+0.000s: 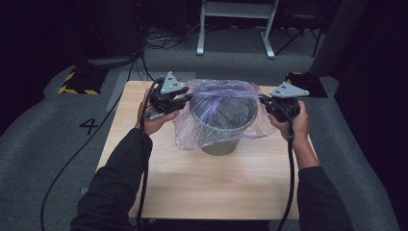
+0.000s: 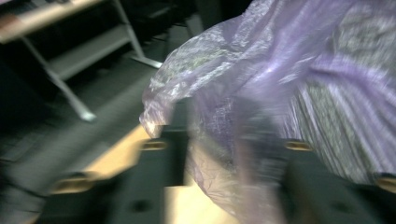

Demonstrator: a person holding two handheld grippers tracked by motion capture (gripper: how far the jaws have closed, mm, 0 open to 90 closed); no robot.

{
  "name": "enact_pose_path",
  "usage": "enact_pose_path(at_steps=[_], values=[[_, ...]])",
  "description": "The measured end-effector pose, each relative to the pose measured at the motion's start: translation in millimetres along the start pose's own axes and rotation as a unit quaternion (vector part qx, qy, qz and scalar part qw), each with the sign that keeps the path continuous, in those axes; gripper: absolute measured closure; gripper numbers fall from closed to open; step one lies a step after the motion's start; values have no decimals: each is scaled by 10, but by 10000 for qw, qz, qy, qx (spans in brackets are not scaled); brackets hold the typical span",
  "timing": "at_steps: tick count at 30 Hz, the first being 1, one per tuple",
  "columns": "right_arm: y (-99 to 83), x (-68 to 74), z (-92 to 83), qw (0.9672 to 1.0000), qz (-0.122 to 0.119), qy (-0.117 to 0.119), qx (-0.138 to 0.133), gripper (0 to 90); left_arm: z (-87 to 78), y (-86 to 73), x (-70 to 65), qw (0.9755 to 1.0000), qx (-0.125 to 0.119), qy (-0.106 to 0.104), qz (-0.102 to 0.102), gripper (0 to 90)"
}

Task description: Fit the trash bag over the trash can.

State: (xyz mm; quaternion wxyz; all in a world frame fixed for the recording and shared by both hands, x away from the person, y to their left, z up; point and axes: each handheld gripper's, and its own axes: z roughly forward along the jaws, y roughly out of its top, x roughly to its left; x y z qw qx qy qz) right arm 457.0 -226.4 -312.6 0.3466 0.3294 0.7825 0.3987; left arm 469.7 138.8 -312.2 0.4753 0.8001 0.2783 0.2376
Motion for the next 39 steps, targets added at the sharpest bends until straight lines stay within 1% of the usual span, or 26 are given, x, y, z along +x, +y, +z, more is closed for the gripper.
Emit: enact_pose_path(at_steps=[1, 2, 4, 5, 6, 8, 11, 13, 15, 17, 18, 20, 21, 22, 23, 24, 25, 27, 29, 30, 32, 34, 35, 36, 37, 39], values=[[-2, -35, 14, 9999, 117, 19, 8, 900, -24, 1, -1, 10000, 21, 24, -89, 379], [-8, -60, 19, 9998, 197, 21, 15, 900, -63, 1, -19, 9999, -5, 20, -127, 291], [-30, -92, 21, 9995, 321, 23, 35, 900, -166, -2, -85, 9999, -101, -3, -93, 228], [-40, -96, 20, 9994, 351, 18, 63, 900, -251, -5, -152, 9997, -185, -119, -43, 204], [-54, -100, 16, 9992, 391, 9, 96, 900, -322, -12, -221, 9994, -287, -193, 14, 190], [-64, -87, 8, 9991, 388, 15, 144, 900, -435, -20, -370, 9989, -337, -245, 217, 178], [-57, -45, -9, 9992, 336, 20, 208, 900, -598, -60, -638, 9963, -453, -451, 569, 160], [-41, -21, -23, 9993, 309, 3, 212, 900, -659, -108, -802, 9948, -462, -581, 705, 155], [-25, 0, -44, 9994, 300, 54, 180, 900, -667, -181, -963, 9926, -430, -755, 844, 155], [-10, 19, -59, 9994, 278, 62, 185, 900, -627, -265, -1116, 9914, -411, -745, 993, 156], [-4, 26, -62, 9994, 280, 91, 191, 900, -600, -294, -1158, 9910, -378, -750, 1044, 156], [2, 34, -68, 9994, 276, 101, 192, 900, -512, -405, -1235, 9933, -381, -601, 911, 175], [3, 38, -76, 9993, 302, 148, 180, 900, -483, -450, -1242, 9939, -405, -595, 841, 190], [3, 43, -81, 9992, 320, 170, 182, 900, -444, -513, -1241, 9947, -412, -629, 703, 188], [2, 47, -86, 9992, 317, 177, 187, 900, -401, -569, -1240, 9962, -378, -546, 561, 183], [0, 51, -92, 9992, 310, 177, 193, 900, -368, -620, -1233, 9975, -323, -380, 510, 178], [-2, 56, -96, 9991, 321, 202, 204, 900, -346, -669, -1215, 9980, -317, -290, 453, 178], [-4, 66, -100, 9991, 286, 221, 226, 900, -309, -756, -1168, 9988, -338, -263, 254, 177], [-1, 70, -103, 9991, 272, 227, 235, 900, -291, -792, -1144, 9990, -314, -90, 307, 168], [1, 73, -103, 9991, 260, 232, 236, 900, -279, -807, -1106, 9989, -319, 49, 327, 165], [7, 79, -109, 9992, 260, 193, 223, 900, -286, -825, -994, 9989, -407, 226, 111, 177], [8, 82, -115, 9993, 242, 178, 215, 900, -331, -833, -892, 9984, -478, 283, -52, 189], [7, 85, -122, 9994, 239, 153, 203, 899, -387, -836, -838, 9973, -610, 361, -181, 189], [7, 87, -137, 9996, 205, 171, 129, 888, -437, -835, -801, 9965, -715, 399, -190, 195], [8, 88, -149, 9996, 182, 204, 67, 874, -470, -823, -771, 9964, -741, 395, -134, 211], [13, 87, -161, 9997, 146, 180, 29, 847, -503, -782, -717, 9946, -740, 722, 75, 228]])
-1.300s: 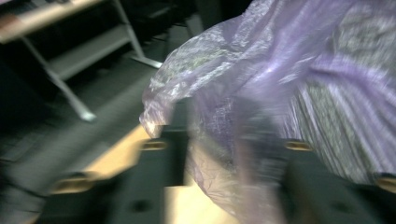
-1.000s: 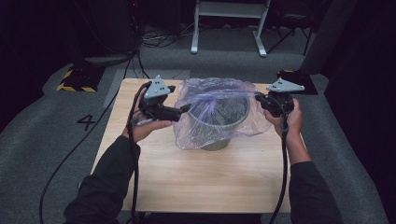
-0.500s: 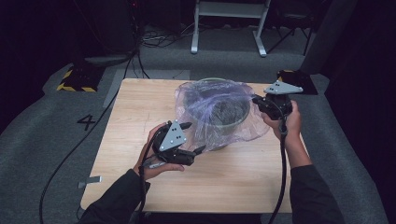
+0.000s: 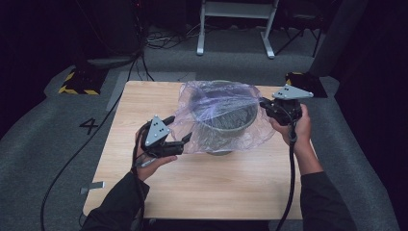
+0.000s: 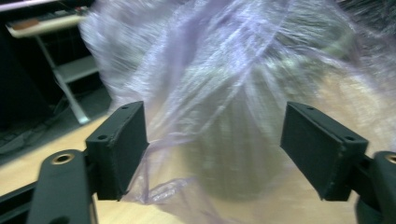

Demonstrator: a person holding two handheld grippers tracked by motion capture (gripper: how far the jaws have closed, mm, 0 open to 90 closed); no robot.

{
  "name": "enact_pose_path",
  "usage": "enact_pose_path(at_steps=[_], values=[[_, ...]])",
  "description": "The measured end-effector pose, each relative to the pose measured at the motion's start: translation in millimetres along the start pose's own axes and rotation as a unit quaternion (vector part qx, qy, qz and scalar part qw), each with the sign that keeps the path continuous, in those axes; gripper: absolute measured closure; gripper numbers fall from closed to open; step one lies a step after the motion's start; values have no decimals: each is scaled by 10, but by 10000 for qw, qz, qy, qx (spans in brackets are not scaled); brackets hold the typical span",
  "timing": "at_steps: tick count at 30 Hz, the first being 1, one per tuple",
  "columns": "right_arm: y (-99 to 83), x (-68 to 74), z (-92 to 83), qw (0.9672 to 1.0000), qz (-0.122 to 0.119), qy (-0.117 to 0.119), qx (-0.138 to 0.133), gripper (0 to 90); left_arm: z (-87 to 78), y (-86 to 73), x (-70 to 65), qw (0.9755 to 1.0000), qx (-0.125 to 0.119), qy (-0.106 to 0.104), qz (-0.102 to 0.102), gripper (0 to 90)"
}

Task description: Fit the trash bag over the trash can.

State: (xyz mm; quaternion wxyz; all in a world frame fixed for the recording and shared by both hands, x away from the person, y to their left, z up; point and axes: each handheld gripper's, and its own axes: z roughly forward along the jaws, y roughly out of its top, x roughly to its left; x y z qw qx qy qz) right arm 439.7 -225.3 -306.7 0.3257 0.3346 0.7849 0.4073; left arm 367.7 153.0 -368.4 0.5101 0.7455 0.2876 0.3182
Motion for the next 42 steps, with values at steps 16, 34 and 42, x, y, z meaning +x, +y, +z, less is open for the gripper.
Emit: enact_pose_path(at_steps=[16, 34, 42], values=[[-9, 16, -47, 9990, -415, 87, -137, 656, 252, 335, 542, 9976, 478, -482, 151, 582], [-123, -343, 366, 9986, 516, 26, 135, 837, 929, 384, 874, 9945, 610, -853, 80, 898], [-217, -406, 545, 9962, 784, 184, 326, 845, 1119, 265, 933, 9921, 623, -1044, -314, 899]])
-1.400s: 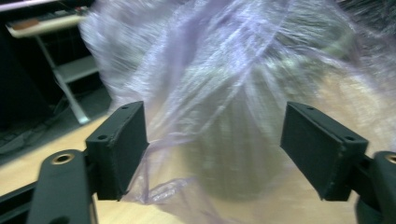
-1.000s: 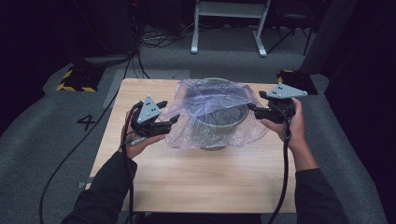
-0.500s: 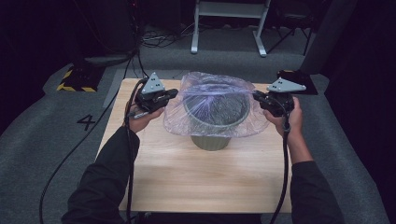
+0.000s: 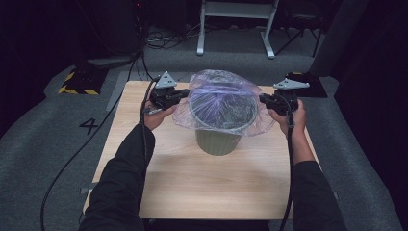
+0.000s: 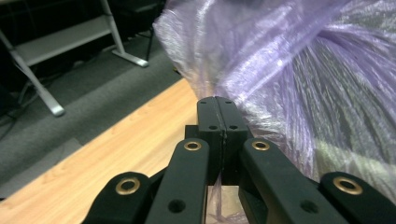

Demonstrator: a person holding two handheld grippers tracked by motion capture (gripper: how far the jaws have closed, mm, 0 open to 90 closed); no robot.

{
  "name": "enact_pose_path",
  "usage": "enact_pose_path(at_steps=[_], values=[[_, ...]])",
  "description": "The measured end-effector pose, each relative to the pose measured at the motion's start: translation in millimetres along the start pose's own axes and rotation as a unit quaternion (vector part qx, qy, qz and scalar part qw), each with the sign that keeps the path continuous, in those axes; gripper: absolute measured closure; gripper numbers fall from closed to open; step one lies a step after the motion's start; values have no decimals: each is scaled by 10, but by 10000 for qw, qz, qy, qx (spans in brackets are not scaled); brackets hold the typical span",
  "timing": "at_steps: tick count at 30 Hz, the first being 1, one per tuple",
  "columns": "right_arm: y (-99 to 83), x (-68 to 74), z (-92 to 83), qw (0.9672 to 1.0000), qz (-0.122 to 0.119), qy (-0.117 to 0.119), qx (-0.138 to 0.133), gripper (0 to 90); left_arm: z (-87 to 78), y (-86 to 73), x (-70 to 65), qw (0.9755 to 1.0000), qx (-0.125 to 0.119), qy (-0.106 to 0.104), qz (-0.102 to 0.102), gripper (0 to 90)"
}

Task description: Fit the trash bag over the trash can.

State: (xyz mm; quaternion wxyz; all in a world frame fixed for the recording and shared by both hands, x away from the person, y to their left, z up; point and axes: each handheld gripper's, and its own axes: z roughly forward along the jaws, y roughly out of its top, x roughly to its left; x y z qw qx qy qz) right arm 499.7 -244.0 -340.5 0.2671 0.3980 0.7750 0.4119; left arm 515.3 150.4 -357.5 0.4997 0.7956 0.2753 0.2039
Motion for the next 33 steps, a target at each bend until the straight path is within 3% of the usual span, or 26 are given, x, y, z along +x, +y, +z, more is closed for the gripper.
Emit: enact_pose_path(at_steps=[7, 11, 15, 18, 22, 30, 31, 33], values=[[-93, 68, 92, 9995, -131, 261, 144, 879, 76, -56, 18, 9994, 40, -205, -260, 900], [-121, 85, 87, 9988, -169, 440, 108, 898, 85, -73, -2, 9990, 177, -369, -204, 899], [-169, 79, 65, 9977, -134, 666, 43, 900, 40, -117, -47, 9986, 114, -492, -157, 900], [-215, 98, 41, 9960, -90, 886, -7, 900, -24, -146, -106, 9984, 112, -549, -90, 900], [-252, 183, -45, 9946, -293, 992, 16, 900, -142, -194, -190, 9980, 123, -619, 33, 899], [-316, 303, -198, 9934, -506, 1027, 20, 900, -393, -306, -316, 9980, 107, -603, 133, 898], [-320, 309, -218, 9933, -529, 1023, 30, 900, -443, -315, -325, 9985, 70, -523, 130, 887], [-324, 325, -256, 9937, -583, 954, 67, 894, -553, -337, -342, 9988, -60, -477, 127, 782]])
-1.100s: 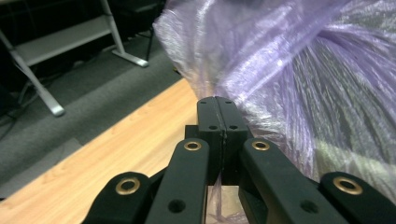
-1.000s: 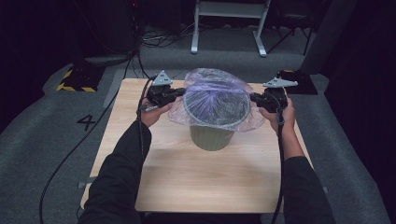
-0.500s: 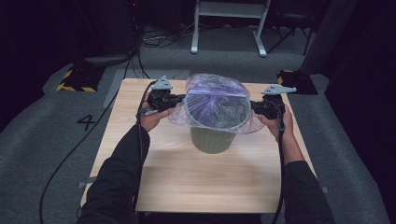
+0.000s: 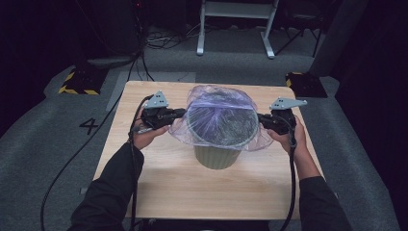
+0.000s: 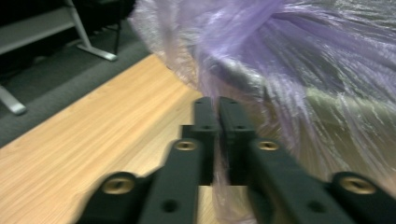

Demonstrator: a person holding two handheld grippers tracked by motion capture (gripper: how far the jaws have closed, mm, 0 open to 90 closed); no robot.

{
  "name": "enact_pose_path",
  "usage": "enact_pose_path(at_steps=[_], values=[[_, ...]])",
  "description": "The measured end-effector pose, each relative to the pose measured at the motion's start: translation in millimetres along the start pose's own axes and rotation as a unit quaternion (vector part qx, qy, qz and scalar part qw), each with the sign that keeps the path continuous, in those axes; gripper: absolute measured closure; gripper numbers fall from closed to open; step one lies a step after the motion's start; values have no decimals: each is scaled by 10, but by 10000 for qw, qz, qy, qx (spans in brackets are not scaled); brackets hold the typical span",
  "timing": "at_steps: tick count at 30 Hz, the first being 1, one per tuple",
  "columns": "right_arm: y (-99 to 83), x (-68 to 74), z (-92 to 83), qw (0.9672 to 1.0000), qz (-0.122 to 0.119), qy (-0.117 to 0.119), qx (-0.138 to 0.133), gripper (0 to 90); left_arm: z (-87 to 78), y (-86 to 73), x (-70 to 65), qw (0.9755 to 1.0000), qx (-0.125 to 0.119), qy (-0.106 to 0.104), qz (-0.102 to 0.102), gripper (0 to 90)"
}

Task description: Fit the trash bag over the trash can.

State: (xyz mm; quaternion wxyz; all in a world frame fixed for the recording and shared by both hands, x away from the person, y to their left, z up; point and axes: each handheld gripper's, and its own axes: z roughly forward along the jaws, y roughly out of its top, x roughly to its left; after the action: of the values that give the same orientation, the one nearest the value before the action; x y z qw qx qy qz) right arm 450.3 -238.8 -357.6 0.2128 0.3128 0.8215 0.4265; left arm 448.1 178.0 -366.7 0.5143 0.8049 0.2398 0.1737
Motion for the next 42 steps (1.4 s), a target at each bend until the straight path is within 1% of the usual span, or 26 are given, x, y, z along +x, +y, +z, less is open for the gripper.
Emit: enact_pose_path(at_steps=[1, 3, 5, 6, 8, 9, 10, 11, 12, 14, 16, 17, 19, 21, 23, 24, 26, 28, 29, 31, 32, 33, 35, 37, 40, 42], values=[[2, 14, -16, 10000, -51, -66, 9, 883, -60, -9, -17, 9999, -64, 81, -32, 689], [11, 43, -56, 9997, -110, -224, -20, 863, -195, -43, -49, 9998, -216, -9, -50, 619], [19, 68, -94, 9991, -213, -358, 17, 817, -307, -58, -102, 9997, -188, 155, -37, 503], [21, 74, -116, 9989, -229, -403, 38, 789, -360, -67, -126, 9997, -199, 119, -9, 449], [31, 79, -163, 9982, -259, -535, 49, 735, -458, -81, -204, 9994, -208, 273, 45, 377], [36, 80, -188, 9978, -265, -603, 65, 681, -499, -89, -251, 9993, -253, 240, 96, 300], [40, 76, -212, 9976, -272, -639, 58, 648, -537, -93, -299, 9992, -267, 255, 160, 282], [42, 70, -237, 9980, -251, -579, 55, 636, -567, -93, -347, 9990, -242, 286, 225, 264], [44, 66, -260, 9982, -274, -524, 77, 610, -592, -93, -391, 9991, -229, 252, 269, 236], [48, 72, -301, 9978, -327, -576, 68, 562, -632, -94, -471, 9987, -257, 220, 371, 206], [58, 83, -340, 9980, -357, -523, 71, 526, -650, -88, -551, 9986, -292, 76, 436, 182], [67, 91, -361, 9978, -404, -518, 47, 500, -649, -80, -602, 9982, -299, 81, 508, 172], [92, 107, -395, 9979, -434, -469, 42, 448, -630, -62, -699, 9977, -262, -36, 626, 166], [122, 128, -435, 9975, -508, -499, -15, 421, -584, -52, -806, 9969, -251, 41, 743, 167], [154, 140, -470, 9975, -502, -476, -112, 398, -527, -56, -889, 9952, -177, 15, 959, 175], [169, 148, -487, 9975, -512, -448, -187, 382, -495, -60, -918, 9946, -163, 46, 1020, 176], [211, 159, -507, 9974, -550, -402, -249, 362, -450, -62, -943, 9944, -99, -21, 1048, 190], [245, 168, -510, 9970, -596, -387, -299, 348, -418, -63, -963, 9944, -161, 9, 1044, 210], [266, 172, -504, 9970, -615, -345, -327, 348, -401, -60, -975, 9940, -133, -64, 1085, 235], [315, 185, -481, 9965, -666, -356, -354, 356, -366, -62, -1018, 9934, -146, -61, 1136, 252], [343, 194, -466, 9963, -698, -342, -355, 379, -355, -65, -1037, 9929, -98, -129, 1175, 269], [371, 207, -452, 9958, -752, -356, -373, 391, -350, -74, -1058, 9926, -79, -107, 1209, 281], [424, 229, -423, 9951, -856, -261, -432, 477, -362, -97, -1092, 9927, -114, -142, 1189, 272], [477, 239, -370, 9948, -905, -216, -405, 497, -418, -113, -1116, 9929, -185, -174, 1158, 239], [536, 252, -279, 9949, -959, -88, -302, 525, -533, -126, -1174, 9919, -332, -410, 1160, 223], [559, 269, -223, 9945, -1017, -26, -265, 513, -562, -130, -1239, 9900, -342, -555, 1254, 212]])
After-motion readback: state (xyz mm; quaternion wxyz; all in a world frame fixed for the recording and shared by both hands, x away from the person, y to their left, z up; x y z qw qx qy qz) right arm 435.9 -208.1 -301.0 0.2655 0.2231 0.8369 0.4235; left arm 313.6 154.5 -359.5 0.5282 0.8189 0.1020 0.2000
